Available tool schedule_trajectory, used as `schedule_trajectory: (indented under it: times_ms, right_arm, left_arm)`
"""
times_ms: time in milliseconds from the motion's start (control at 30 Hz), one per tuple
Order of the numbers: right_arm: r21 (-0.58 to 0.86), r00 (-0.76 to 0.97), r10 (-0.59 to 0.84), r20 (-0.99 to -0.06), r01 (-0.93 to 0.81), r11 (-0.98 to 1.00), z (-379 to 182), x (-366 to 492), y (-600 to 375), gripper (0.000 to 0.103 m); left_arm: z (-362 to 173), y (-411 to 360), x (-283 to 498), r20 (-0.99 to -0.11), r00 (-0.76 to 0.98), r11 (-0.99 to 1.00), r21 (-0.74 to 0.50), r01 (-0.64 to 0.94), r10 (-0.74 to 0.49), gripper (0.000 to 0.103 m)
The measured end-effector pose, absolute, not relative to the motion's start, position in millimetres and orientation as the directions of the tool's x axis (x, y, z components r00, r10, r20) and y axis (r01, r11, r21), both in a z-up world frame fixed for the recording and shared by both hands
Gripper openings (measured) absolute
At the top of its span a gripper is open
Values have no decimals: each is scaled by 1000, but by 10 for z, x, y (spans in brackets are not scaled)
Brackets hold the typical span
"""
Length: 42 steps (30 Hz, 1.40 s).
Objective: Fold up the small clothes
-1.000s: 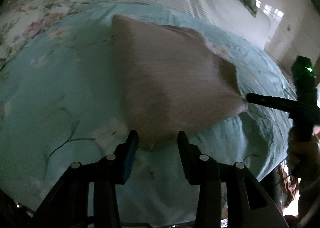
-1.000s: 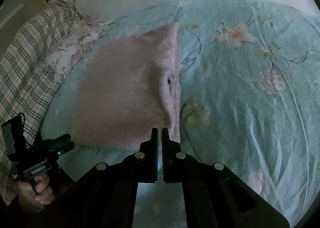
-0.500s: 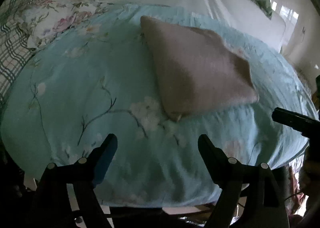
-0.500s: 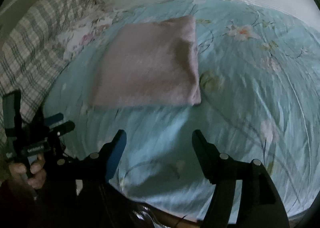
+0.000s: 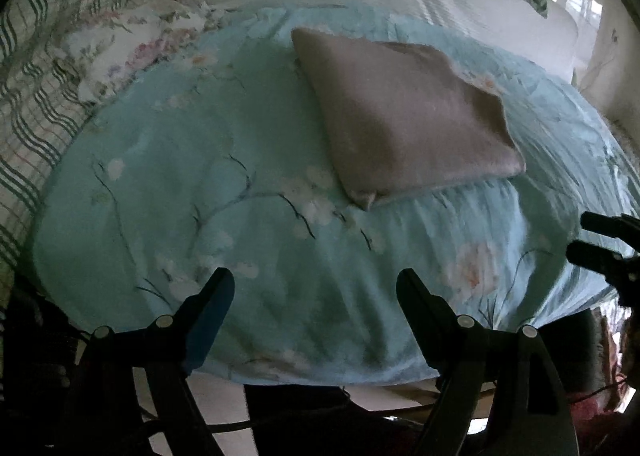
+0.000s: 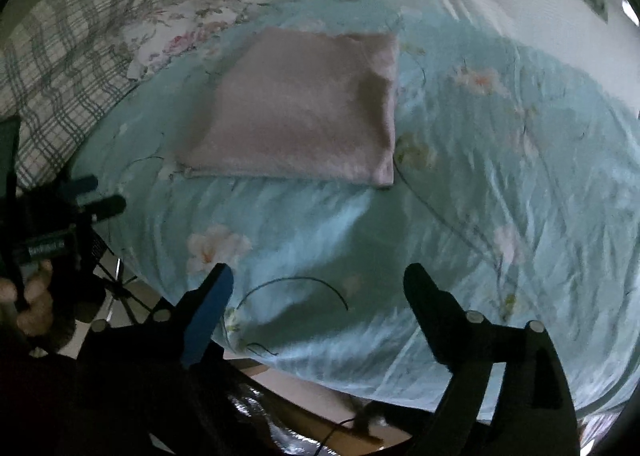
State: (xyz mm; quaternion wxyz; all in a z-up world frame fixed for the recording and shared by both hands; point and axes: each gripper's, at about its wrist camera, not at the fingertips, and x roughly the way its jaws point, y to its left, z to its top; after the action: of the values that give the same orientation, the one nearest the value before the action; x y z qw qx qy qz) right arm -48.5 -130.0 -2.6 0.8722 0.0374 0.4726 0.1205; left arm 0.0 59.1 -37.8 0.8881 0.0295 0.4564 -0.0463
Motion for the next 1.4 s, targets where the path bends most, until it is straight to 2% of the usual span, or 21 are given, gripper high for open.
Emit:
schedule_trajectory:
  times_ms: [67, 200, 267, 367, 900, 1400]
  right_arm:
    - [155, 550, 237, -801, -191, 969, 97, -516, -1287, 102]
    - [128, 592, 234, -771, -216, 968, 301, -540, -1281, 103]
    - [132, 599, 237, -765, -214, 968, 339, -508, -1286, 103]
    - [132, 595, 227, -771, -199, 971, 297, -434, -1310, 103]
    - [176, 528, 255, -810, -196, 965, 60, -3, -1302, 103]
    - [155, 532, 251, -809, -220, 963, 154, 269, -1279, 103]
  left_arm:
    - [-266, 595, 2, -800, 598, 993, 14, 114, -58, 84]
    - [25, 532, -33, -742, 669, 987, 67, 146, -49, 86]
    - [108, 489, -39, -723, 690, 984, 101, 150, -31, 94]
    - [162, 444, -15, -702, 712, 981, 128, 143, -13, 99]
    - [-67, 399, 401, -766, 642, 980, 159, 122, 44, 99]
    - [101, 315, 600, -744, 667, 978, 174, 119, 51, 99]
